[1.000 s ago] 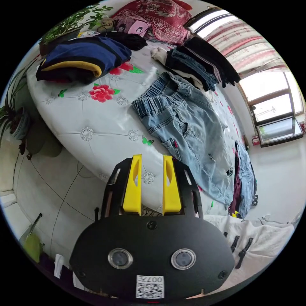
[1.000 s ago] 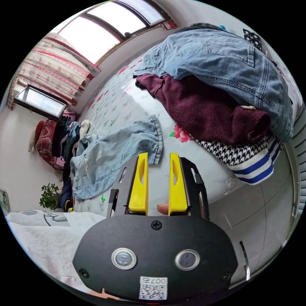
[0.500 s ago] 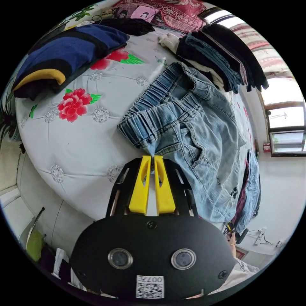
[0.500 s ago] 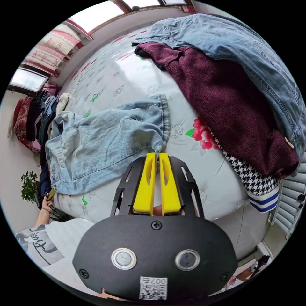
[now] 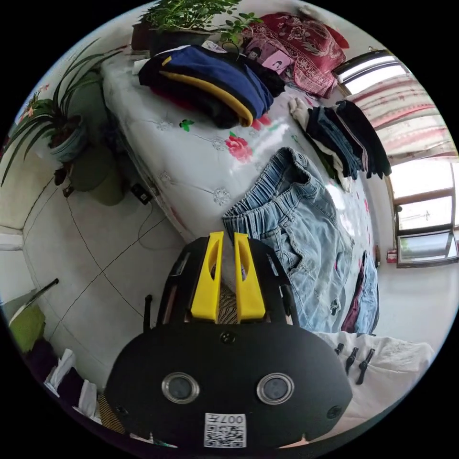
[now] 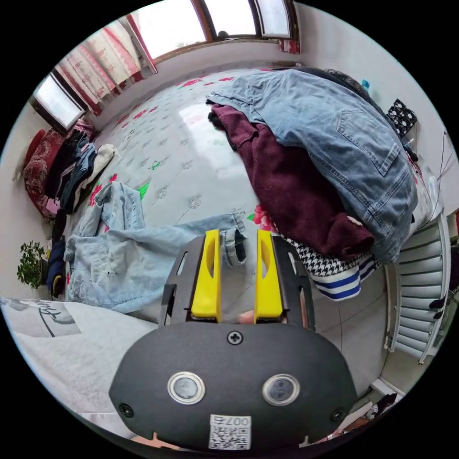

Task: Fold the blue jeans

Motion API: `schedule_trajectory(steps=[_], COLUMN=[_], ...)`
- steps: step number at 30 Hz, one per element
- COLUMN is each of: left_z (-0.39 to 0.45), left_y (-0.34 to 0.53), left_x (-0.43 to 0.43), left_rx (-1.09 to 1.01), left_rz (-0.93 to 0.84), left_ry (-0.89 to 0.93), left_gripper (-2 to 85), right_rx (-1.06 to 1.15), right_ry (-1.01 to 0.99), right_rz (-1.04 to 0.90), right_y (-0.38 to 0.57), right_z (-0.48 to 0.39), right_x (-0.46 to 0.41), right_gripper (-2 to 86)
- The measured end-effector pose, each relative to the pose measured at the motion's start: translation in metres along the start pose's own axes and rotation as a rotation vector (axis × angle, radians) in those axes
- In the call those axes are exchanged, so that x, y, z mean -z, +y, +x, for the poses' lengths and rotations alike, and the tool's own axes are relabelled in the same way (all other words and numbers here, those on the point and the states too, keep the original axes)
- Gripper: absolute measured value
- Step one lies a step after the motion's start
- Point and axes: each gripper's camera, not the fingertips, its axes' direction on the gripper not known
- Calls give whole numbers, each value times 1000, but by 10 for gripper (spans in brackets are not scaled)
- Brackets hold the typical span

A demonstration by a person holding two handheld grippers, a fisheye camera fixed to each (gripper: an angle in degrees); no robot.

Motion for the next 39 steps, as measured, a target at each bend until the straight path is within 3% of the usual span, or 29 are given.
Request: schedule_trajectory(steps=[3, 7, 12, 16, 18, 23, 30, 35, 39], left_z=[33, 100, 164, 189, 198, 201, 200, 224, 230], left_y=[-16, -40, -85, -117, -133, -153, -162, -170, -163], left_x=[-3, -25, -76, -103, -119, -137, -121, -93, -70], left_rx=[-106, -299, -405, -376, -351, -319, -405, -470, -536], left_rz=[10, -3, -50, -49, -72, -97, -87, -10, 16], left_ry=[-19, 21, 51, 25, 29, -69, 91, 250, 270], left_gripper=[52, 66, 95, 103, 106, 64, -1, -8, -7], right_rx=[119, 216, 310, 379, 421, 689, 644, 634, 655], right_ry=[-66, 12, -321, -253, -99, -1, 141, 247, 226], right_rz=[26, 261, -157, -378, -261, -359, 40, 9, 212], right_y=[-42, -66, -89, -63, -51, -49, -171, -236, -220], right_z=[-58, -118, -180, -248, -273, -321, -294, -311, -330], right_x=[-23, -13, -118, -206, -203, -213, -99, -112, -100], right_gripper=[75, 78, 82, 71, 50, 5, -1, -1, 2])
